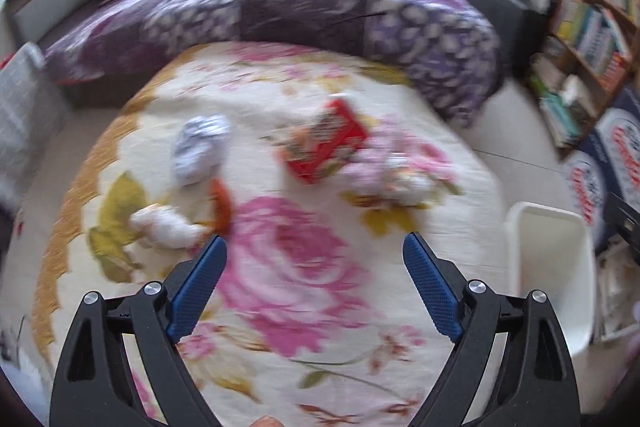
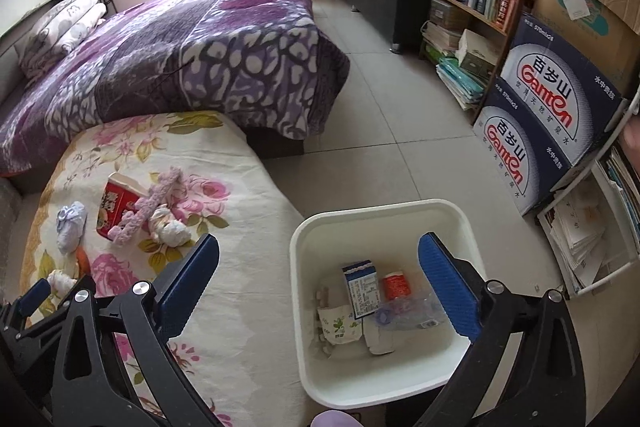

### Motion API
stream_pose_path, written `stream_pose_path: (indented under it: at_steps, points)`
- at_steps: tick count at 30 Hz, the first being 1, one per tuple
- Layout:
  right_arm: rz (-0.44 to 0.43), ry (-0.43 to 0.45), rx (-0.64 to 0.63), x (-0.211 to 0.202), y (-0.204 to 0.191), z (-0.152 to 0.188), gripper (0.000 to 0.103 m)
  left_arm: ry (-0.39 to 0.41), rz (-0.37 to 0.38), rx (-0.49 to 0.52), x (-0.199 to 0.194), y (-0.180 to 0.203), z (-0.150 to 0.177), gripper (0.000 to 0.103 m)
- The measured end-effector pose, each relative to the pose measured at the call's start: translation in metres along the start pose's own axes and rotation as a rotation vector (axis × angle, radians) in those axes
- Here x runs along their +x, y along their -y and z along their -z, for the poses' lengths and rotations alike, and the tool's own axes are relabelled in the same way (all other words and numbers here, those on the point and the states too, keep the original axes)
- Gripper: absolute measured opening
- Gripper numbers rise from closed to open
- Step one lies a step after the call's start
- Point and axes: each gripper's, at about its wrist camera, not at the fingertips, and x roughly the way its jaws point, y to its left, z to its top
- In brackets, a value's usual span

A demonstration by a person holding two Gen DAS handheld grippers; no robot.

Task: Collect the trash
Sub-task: 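Grasp the white plastic bag bundle on the bed with the left gripper, then grasp the orange sponge with the right gripper while the left holds the white bag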

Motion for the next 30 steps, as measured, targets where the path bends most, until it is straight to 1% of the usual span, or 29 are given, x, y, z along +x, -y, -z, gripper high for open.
stream_pose_path:
  at_steps: [2,5,7,9,11,13,14,16,18,19,20,21,23,26,28,30]
  points:
    - [-0.020,-0.015,-0.016,0.003,-0.015,0.002,0.096,-0.030,-0.086,-0.088,0.013,-0.031,-0.003,0.087]
    - [-0.039,-0.032,-0.044,0.008,-0.036,0.006,0.096,-0.072,-0.172,-0.247,0.030,-0.078,-0.005,0.087]
    - [-0.046,-0.044,-0.064,0.012,-0.048,0.010,0.096,-0.089,-0.213,-0.346,0.041,-0.105,-0.003,0.087]
    - [-0.051,-0.057,-0.082,0.016,-0.058,0.013,0.096,-0.110,-0.223,-0.447,0.053,-0.130,-0.001,0.087]
    - [-0.056,-0.068,-0.098,0.019,-0.068,0.015,0.096,-0.122,-0.214,-0.519,0.063,-0.144,0.000,0.087]
    - [-0.058,-0.072,-0.113,0.021,-0.076,0.018,0.096,-0.125,-0.194,-0.567,0.072,-0.154,0.000,0.087]
    - [-0.062,-0.072,-0.118,0.021,-0.080,0.018,0.096,-0.129,-0.183,-0.578,0.077,-0.157,0.000,0.086]
    - [-0.072,-0.076,-0.133,0.023,-0.087,0.021,0.096,-0.151,-0.170,-0.580,0.086,-0.157,-0.001,0.078]
    - [-0.078,-0.080,-0.151,0.025,-0.095,0.023,0.096,-0.194,-0.125,-0.578,0.097,-0.156,0.002,0.055]
    - [-0.078,-0.080,-0.160,0.027,-0.098,0.025,0.096,-0.206,-0.094,-0.578,0.100,-0.155,0.003,0.050]
    - [-0.079,-0.082,-0.171,0.028,-0.103,0.027,0.096,-0.203,-0.064,-0.574,0.100,-0.156,0.005,0.042]
    - [-0.083,-0.086,-0.188,0.030,-0.109,0.030,0.096,-0.196,-0.058,-0.555,0.098,-0.157,0.004,0.039]
    - [-0.098,-0.095,-0.217,0.032,-0.119,0.037,0.096,-0.176,-0.074,-0.528,0.089,-0.159,0.004,0.038]
    - [-0.161,-0.122,-0.256,0.037,-0.134,0.048,0.096,-0.131,-0.060,-0.505,0.064,-0.168,0.004,0.037]
    - [-0.213,-0.150,-0.271,0.041,-0.148,0.055,0.096,-0.097,-0.054,-0.491,0.043,-0.175,0.003,0.037]
    - [-0.233,-0.153,-0.300,0.044,-0.163,0.061,0.096,-0.044,-0.060,-0.475,0.017,-0.183,0.001,0.037]
